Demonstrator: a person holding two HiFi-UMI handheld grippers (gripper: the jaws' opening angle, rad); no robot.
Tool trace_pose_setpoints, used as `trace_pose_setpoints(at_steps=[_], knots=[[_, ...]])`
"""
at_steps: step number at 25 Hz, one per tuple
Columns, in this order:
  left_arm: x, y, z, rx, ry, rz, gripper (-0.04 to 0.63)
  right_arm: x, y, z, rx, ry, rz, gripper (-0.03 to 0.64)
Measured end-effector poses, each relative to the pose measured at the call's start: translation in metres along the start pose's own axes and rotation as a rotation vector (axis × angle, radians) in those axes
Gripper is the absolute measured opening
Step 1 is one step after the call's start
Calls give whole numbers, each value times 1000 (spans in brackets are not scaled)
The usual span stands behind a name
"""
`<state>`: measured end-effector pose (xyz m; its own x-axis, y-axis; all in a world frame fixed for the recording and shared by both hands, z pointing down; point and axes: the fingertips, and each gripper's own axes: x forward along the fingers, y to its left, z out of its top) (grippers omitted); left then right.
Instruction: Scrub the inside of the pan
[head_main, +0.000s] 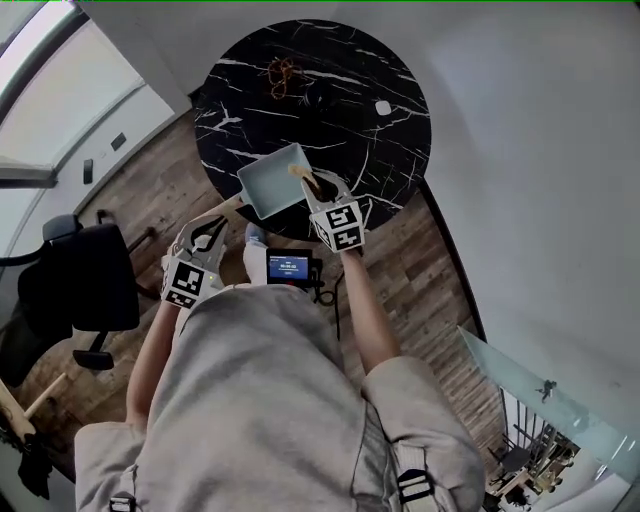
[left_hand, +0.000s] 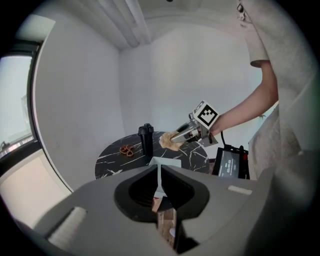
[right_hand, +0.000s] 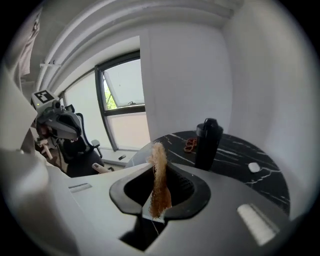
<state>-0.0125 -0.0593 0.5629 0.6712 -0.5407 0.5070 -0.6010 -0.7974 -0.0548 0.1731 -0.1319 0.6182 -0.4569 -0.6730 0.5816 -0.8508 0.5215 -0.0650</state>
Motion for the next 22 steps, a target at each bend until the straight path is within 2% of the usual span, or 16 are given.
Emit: trace_pose_setpoints(at_steps=[2,4,5,6,7,9,11,13,16,19,22], knots=[[8,5,-13,-27,23,-4,5,31,-5,-10,35,53,86,80],[16,7,-24,-43,44,-6,5,58,-15,-22,65,108,127,90],[19,7,-31,-40,61,-7,5,68,-20,-28,65,131,131,123],[24,8,-37,-31,79,-11,5,75,-26,-30,57,144,122,219],[29,8,-43,-19,93,-19,9,79,-32,-30,42,148,98,245],[37,9,-53,-5,113,-39,20,78,-40,-26,-25,151,19,239],[43,12,-64,14,143,-55,39,75,-33,-23,-160,173,-18,196],[51,15,-76,42,182,-66,91,80,-16,-32,-310,235,26,172],[64,15,-102,107,270,-92,118,95,3,-65,-478,390,107,172],[73,11,-130,177,375,-128,160,112,2,-92,-526,508,135,173],[77,7,-154,199,454,-160,180,129,-4,-104,-546,571,126,174]])
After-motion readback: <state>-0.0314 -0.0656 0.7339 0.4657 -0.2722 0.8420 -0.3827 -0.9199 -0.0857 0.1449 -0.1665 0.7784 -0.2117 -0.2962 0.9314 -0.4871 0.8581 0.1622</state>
